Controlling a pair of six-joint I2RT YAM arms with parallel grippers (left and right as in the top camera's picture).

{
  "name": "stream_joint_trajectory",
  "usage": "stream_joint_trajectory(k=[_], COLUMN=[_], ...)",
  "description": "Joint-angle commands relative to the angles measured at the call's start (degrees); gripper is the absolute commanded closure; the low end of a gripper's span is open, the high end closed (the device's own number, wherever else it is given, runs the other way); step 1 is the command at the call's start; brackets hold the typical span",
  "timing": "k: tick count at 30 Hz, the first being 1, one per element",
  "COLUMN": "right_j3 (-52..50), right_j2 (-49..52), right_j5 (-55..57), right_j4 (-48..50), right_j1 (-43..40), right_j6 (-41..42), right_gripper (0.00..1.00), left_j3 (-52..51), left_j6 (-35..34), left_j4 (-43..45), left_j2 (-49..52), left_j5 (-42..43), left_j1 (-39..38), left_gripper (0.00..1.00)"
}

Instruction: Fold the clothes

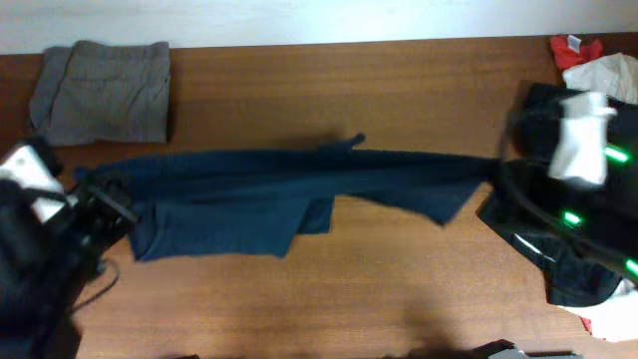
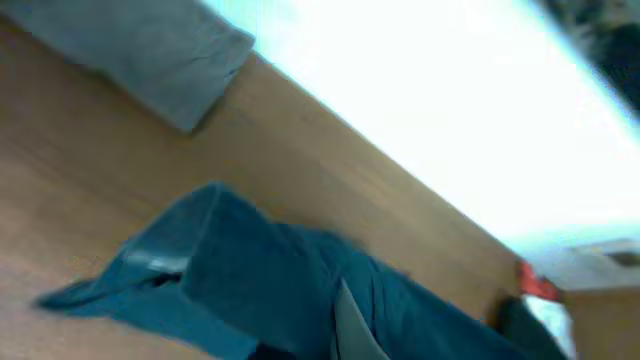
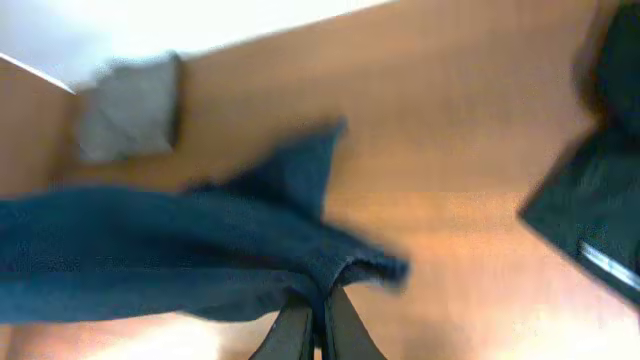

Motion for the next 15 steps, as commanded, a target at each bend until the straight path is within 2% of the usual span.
stream_joint_trajectory(k=[1,7,11,15], right_j3=[8.4,16.0,15.8,15.8], right_j2=[-1.7,-1.8,-0.6,3.9], right_j5=[4.8,7.0,12.0,21.1], right_j4=[-0.4,-0.4,-0.4,1.1], right_j1=[-1.2,-1.2,-1.2,-1.2], right_j6=[-0.9,-0.9,-0.9,-0.7], right_gripper=[0.96,0.96,0.96,0.96], left_j3=[13.6,30.0,30.8,27.7], left_j6=[1.3,1.7,1.6,1.6], left_j4=[-4.2,-8.2,-7.6,-7.6], left_j2=[-0.7,-0.5,0.9,8.0], left_j5=[1.2,2.7,2.6,-0.9], left_j1=[0.8,0.8,0.8,0.8], left_gripper=[0.99,0.99,0.99,0.99])
